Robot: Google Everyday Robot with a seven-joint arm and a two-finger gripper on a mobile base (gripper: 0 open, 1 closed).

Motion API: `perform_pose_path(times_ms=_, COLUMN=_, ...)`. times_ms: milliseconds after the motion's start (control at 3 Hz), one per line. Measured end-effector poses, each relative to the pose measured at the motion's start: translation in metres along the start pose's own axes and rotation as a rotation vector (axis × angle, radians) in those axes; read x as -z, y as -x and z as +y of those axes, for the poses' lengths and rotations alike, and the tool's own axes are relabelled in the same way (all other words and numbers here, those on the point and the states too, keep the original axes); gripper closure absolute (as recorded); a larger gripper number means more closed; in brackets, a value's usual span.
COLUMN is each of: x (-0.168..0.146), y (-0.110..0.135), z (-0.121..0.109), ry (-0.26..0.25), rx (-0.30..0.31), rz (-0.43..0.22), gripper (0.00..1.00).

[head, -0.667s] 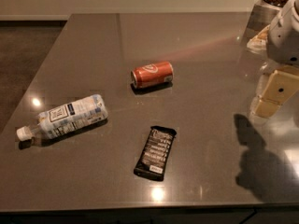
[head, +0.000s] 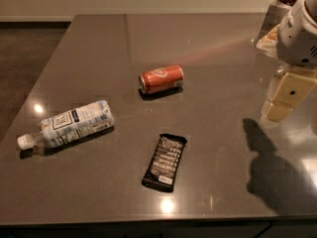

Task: Place coke can upright

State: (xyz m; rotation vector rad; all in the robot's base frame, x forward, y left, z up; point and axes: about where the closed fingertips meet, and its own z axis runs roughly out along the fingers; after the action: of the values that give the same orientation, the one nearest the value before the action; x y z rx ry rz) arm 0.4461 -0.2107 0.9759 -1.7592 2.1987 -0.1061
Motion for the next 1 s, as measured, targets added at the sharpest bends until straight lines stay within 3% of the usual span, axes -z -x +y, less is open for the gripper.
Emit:
perform_pose_path(times_ms=667, x=-0.044, y=0.071, z=-0.029, ry=0.005, rx=0.179, rz=-0.069, gripper=0.00)
perform_pose_path(times_ms=1000, x=-0.074, y=0.124, z=-0.050, ry=0.029, rx=0.300, rz=-0.111, gripper=0.00)
